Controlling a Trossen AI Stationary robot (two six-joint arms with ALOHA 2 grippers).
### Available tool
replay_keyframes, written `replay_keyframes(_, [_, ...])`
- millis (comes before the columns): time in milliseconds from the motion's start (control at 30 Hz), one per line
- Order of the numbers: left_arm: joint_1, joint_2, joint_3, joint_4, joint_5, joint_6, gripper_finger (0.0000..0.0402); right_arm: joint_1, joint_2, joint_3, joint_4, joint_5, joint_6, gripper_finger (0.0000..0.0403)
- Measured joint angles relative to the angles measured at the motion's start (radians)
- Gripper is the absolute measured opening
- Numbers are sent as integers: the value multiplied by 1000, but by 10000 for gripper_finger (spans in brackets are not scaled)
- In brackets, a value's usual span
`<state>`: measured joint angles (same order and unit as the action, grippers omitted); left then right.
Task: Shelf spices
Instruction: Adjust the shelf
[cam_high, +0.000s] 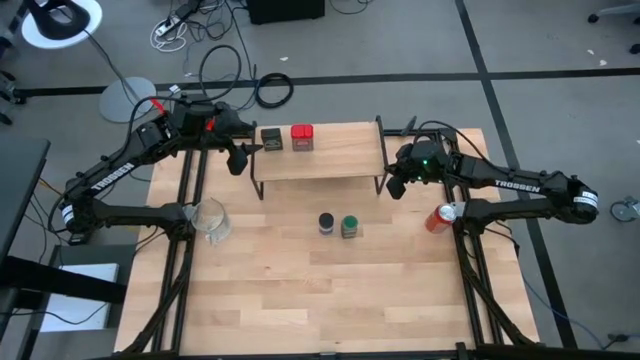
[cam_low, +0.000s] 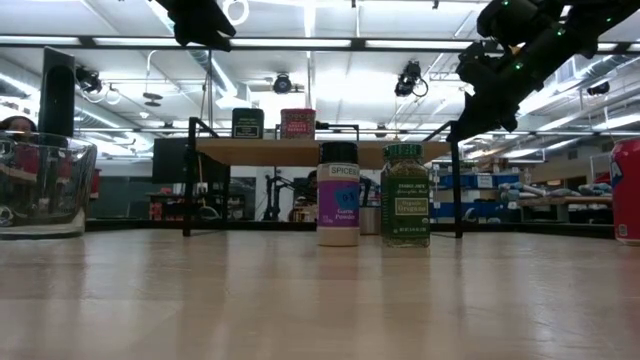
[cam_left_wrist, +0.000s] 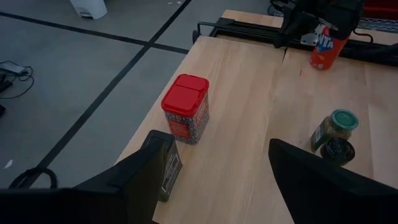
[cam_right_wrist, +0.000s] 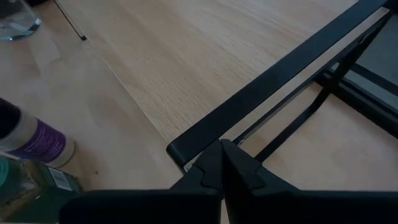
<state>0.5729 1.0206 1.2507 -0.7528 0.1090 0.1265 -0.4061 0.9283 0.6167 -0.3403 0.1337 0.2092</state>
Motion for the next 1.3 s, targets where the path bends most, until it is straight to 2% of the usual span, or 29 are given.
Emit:
replay_keyframes(467, [0, 0, 0, 0, 0, 1, 286, 25, 0, 0, -14, 134, 68, 0])
replay_keyframes(1167, [0, 0, 0, 1, 0, 2, 286, 111, 0, 0, -44, 139, 118, 0])
replay_keyframes(1300, [0, 0, 0, 1, -1, 3, 286, 141, 0, 0, -75, 217, 140, 0])
